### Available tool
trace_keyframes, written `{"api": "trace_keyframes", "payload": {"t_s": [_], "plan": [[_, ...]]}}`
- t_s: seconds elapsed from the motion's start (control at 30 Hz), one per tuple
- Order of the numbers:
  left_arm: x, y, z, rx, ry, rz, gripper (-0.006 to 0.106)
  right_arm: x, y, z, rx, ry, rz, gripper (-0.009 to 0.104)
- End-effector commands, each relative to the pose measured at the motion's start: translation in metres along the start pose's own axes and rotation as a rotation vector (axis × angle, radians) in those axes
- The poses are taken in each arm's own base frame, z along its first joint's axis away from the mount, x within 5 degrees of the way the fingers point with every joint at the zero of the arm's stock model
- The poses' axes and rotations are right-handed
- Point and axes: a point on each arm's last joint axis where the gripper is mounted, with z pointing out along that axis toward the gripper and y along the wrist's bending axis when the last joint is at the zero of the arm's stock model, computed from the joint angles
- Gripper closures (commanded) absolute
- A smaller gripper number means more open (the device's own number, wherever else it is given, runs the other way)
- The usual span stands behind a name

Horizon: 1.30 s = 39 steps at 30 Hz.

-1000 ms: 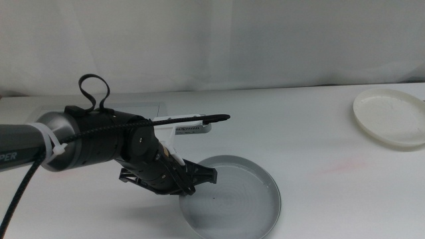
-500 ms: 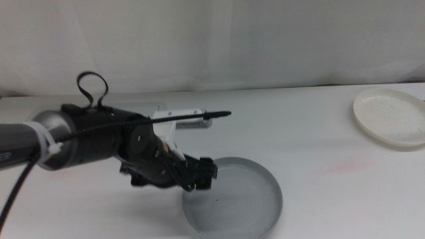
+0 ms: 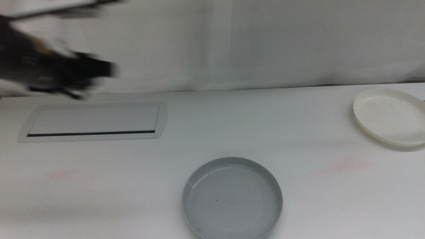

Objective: Stack the three bowls on top of each other.

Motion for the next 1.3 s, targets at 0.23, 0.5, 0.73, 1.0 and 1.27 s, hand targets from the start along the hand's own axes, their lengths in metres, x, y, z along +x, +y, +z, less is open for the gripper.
{"api": "trace_keyframes", "payload": {"t_s": [0.23,0.5,0.73,1.0,1.27], "plan": [[0.025,0.093,-0.064,-0.219,-0.141,-0.19,0.102,0.001,-0.001,0.0,0.004,-0.006,-0.006,-0.008],[0.108,0.071,-0.128,-0.159,-0.574,-0.132,0.102,0.001,-0.001,0.0,0.004,-0.006,-0.006,-0.008],[0.204,0.056,-0.148,-0.135,-0.815,-0.135,0.102,0.001,-0.001,0.0,0.004,-0.006,-0.006,-0.008],[0.263,0.052,-0.122,-0.094,-0.884,-0.197,0.102,0.001,-0.001,0.0,0.004,-0.008,-0.006,-0.008],[0.286,0.054,-0.09,-0.105,-0.726,-0.214,0.102,0.001,-0.001,0.0,0.007,-0.004,0.066,-0.008]]}}
